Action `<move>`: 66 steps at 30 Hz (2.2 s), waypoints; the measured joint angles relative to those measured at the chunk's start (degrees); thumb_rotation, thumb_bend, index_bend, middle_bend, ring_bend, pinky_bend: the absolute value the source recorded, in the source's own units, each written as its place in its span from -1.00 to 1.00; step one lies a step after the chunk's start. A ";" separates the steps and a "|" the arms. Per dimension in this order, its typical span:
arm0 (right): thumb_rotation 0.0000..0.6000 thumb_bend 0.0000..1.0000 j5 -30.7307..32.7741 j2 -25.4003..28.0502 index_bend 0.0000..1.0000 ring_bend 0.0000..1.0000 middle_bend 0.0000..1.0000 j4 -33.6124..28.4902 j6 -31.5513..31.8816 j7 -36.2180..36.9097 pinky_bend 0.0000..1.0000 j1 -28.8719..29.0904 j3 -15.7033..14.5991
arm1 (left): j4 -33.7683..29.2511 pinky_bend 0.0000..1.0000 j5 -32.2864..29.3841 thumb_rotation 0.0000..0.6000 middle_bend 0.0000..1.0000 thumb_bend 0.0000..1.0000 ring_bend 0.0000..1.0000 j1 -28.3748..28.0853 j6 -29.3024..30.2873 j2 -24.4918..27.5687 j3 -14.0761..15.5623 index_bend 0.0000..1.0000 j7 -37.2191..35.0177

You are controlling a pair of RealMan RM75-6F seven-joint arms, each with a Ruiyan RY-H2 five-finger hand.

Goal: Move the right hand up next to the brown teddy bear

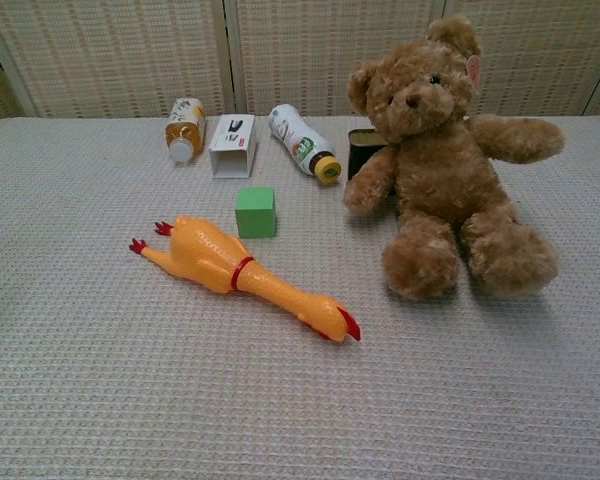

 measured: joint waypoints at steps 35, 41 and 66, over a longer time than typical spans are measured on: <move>1.00 -0.77 -0.02 -24.17 -0.40 -0.71 -0.47 34.11 -3.45 4.32 -0.25 19.09 12.26 | 0.14 -0.30 -0.24 1.00 -0.71 -0.11 -0.64 0.30 0.95 0.40 -0.36 -0.51 -1.81; 1.00 -0.77 0.83 -27.74 -0.33 -0.71 -0.47 38.45 -7.01 2.95 -0.25 22.40 12.05 | 0.16 -0.30 -0.38 1.00 -0.71 -0.11 -0.64 0.18 0.52 0.44 -0.29 -0.50 -1.93; 1.00 -0.77 4.00 -43.70 -0.19 -0.69 -0.47 63.26 -7.82 5.57 -0.19 31.32 12.88 | 0.24 -0.30 0.64 1.00 -0.71 -0.11 -0.64 0.49 1.52 0.79 -0.03 -0.50 -2.90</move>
